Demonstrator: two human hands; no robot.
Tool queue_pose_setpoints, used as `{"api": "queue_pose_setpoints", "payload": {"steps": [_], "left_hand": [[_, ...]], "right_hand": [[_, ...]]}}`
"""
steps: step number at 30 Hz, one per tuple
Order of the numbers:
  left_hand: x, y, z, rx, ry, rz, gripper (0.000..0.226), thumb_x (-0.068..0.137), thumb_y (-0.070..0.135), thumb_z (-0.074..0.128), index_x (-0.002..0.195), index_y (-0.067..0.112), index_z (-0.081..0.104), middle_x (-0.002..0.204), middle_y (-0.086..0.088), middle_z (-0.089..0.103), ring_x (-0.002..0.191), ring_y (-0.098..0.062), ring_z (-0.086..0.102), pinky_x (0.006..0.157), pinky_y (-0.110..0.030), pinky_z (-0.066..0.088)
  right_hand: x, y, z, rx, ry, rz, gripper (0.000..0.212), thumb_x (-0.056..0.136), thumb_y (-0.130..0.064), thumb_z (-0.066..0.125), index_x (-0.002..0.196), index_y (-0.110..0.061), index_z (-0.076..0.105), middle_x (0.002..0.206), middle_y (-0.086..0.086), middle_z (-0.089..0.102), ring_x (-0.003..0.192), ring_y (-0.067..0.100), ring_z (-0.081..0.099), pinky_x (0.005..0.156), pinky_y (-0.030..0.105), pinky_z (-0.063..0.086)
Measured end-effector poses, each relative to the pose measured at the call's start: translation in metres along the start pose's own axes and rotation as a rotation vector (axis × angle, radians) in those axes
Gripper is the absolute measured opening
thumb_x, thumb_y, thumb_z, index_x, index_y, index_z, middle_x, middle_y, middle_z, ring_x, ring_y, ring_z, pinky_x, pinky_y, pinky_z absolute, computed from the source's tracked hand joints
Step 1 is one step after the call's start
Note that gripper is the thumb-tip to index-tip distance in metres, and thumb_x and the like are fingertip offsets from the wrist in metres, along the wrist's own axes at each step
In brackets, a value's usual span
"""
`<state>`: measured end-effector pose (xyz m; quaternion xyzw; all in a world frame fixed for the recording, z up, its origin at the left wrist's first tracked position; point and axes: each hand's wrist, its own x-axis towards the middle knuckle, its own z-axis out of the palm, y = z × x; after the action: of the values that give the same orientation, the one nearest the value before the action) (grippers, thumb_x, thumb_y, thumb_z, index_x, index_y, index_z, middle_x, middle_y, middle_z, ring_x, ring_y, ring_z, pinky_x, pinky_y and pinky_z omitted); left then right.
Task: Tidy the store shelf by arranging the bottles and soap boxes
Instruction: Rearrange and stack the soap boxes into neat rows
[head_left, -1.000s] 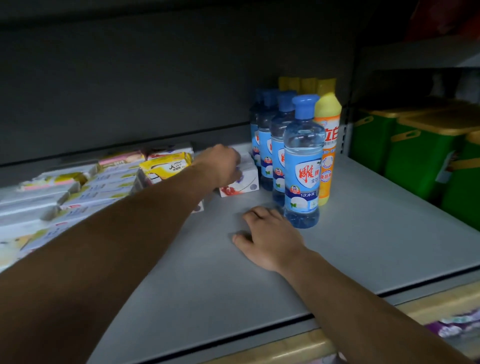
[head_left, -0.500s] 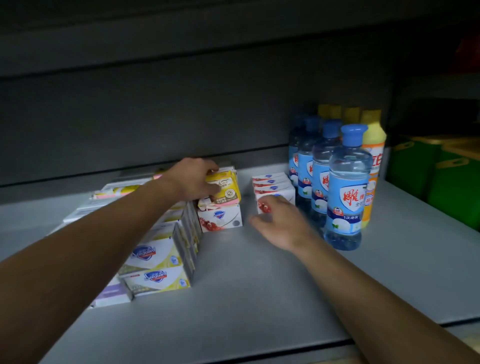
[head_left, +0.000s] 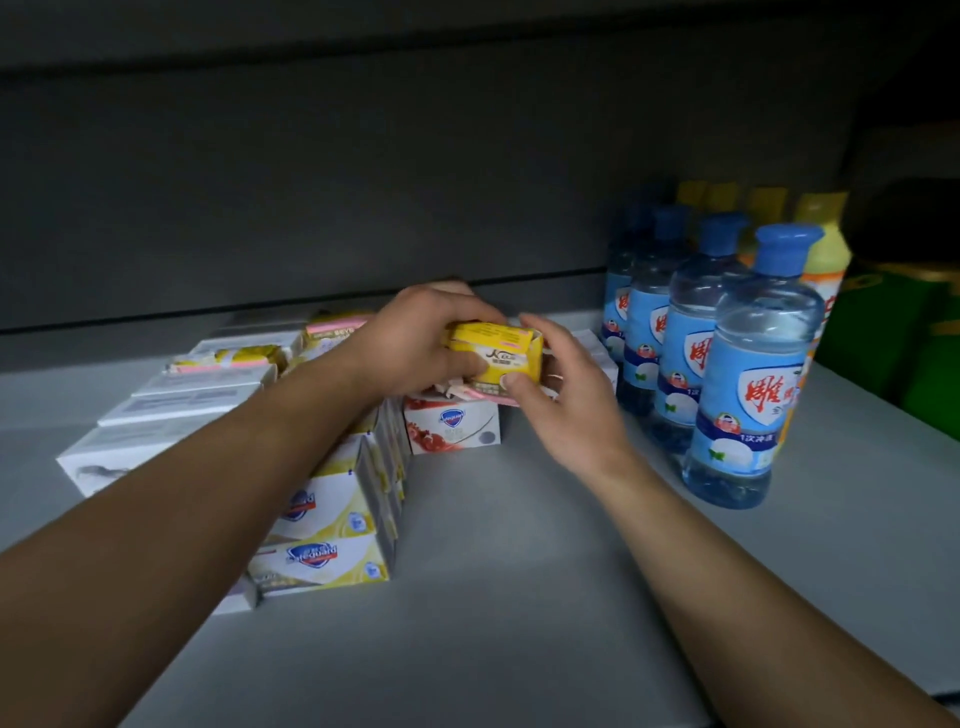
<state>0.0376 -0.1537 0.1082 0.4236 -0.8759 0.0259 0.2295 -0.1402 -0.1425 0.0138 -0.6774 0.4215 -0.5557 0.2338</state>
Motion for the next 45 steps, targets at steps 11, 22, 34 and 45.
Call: {"api": "queue_pose_setpoints", "payload": {"steps": [11,22,34,45], "left_hand": [[-0.002,-0.005,0.008,-0.589,0.044,-0.246,0.038,0.078,0.017,0.079,0.114,0.024,0.067,0.101,-0.001,0.071,0.096,-0.01,0.068,0.089,-0.037,0.056],[-0.005,0.0,0.007,-0.787,0.084,-0.343,0.057,0.083,0.059,0.057,0.093,0.004,0.069,0.084,-0.031,0.066,0.065,-0.036,0.06,0.056,-0.032,0.05],[0.002,0.025,-0.022,-0.648,-0.009,-0.318,0.028,0.085,0.012,0.069,0.108,0.028,0.067,0.097,-0.001,0.074,0.084,-0.017,0.072,0.073,-0.03,0.06],[-0.037,0.111,-0.004,-0.738,0.036,-0.266,0.041,0.082,0.02,0.073,0.121,0.025,0.06,0.105,-0.011,0.068,0.088,-0.027,0.071,0.076,-0.043,0.059]], "right_hand": [[-0.004,0.001,-0.009,0.663,0.043,0.292,0.049,0.089,-0.015,0.07,0.13,-0.033,0.053,0.117,0.006,0.068,0.099,0.021,0.071,0.078,0.04,0.059],[-0.01,-0.007,-0.007,0.831,-0.09,0.348,0.062,0.075,-0.005,0.072,0.134,-0.011,0.052,0.129,0.014,0.06,0.105,0.026,0.066,0.074,0.031,0.057],[-0.008,-0.028,-0.013,0.789,0.031,0.385,0.032,0.098,-0.001,0.051,0.127,-0.015,0.056,0.122,0.012,0.066,0.107,0.027,0.068,0.083,0.04,0.058],[-0.087,-0.076,-0.088,0.607,0.138,0.447,0.033,0.092,0.002,0.056,0.121,-0.012,0.063,0.117,0.011,0.07,0.103,0.028,0.069,0.088,0.047,0.057]]}}
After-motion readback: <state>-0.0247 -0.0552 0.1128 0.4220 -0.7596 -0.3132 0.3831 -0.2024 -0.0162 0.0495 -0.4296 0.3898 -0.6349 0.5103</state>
